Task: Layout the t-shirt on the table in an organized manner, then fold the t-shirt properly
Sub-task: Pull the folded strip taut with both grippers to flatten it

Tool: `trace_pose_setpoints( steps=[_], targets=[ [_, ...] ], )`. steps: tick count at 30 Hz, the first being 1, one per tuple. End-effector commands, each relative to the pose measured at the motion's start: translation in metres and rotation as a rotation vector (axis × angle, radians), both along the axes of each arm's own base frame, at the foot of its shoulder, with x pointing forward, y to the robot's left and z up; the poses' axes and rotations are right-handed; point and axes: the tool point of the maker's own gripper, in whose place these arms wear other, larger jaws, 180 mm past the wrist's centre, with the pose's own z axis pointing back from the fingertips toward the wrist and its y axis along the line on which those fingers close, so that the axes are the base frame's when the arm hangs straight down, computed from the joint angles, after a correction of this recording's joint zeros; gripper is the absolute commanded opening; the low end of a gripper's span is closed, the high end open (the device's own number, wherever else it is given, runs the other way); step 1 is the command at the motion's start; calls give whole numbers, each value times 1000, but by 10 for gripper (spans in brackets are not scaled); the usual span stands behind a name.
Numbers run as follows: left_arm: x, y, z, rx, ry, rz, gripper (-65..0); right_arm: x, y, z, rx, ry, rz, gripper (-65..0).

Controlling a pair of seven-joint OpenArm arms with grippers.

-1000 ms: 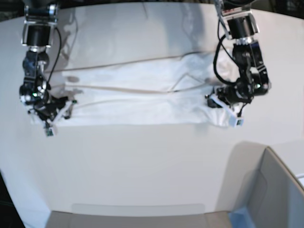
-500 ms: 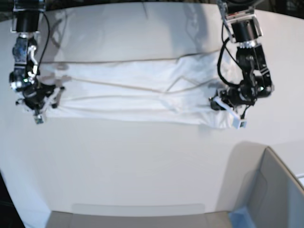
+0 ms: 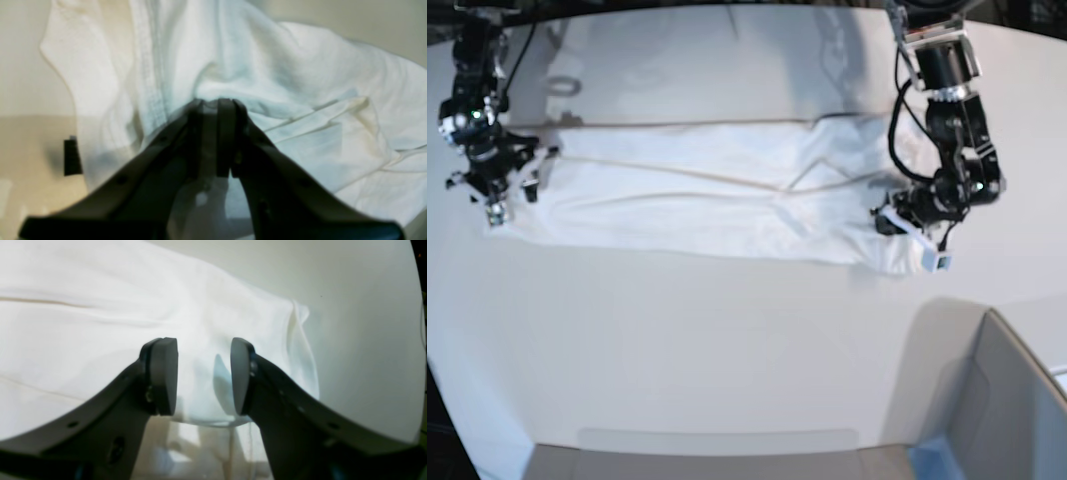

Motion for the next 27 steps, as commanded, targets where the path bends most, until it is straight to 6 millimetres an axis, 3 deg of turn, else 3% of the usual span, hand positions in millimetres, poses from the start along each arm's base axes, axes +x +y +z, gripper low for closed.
trace_pose_setpoints(
  steps=[1, 7, 10, 14, 17, 20, 22, 24, 27],
  targets=[
    [2, 9, 2, 23, 5, 11, -554, 0, -14, 0, -16, 3, -28, -393],
    [2, 9, 1, 21, 10, 12, -554, -9, -53, -48, 25, 136, -146, -393],
    [2, 9, 1, 21, 10, 12, -554, -5, -47, -49, 24, 141, -120, -393],
    [3, 9, 1, 20, 7, 13, -554, 19, -27, -10, 83, 11, -68, -393],
    [7, 11, 4, 23, -23, 26, -554, 36, -20, 36, 127, -122, -40, -393],
    [8, 11, 5, 23, -28, 27, -554, 42, -30, 79, 189, -256, -74, -393],
    [8, 11, 5, 23, -28, 27, -554, 40, -50, 97, 220, -312, -131, -393],
    [8, 11, 5, 23, -28, 27, -554, 31, -71, 92, 229, -286, -198, -393],
    [8, 11, 5, 23, -28, 27, -554, 17, -92, 63, 240, -171, -244, -391]
  ],
)
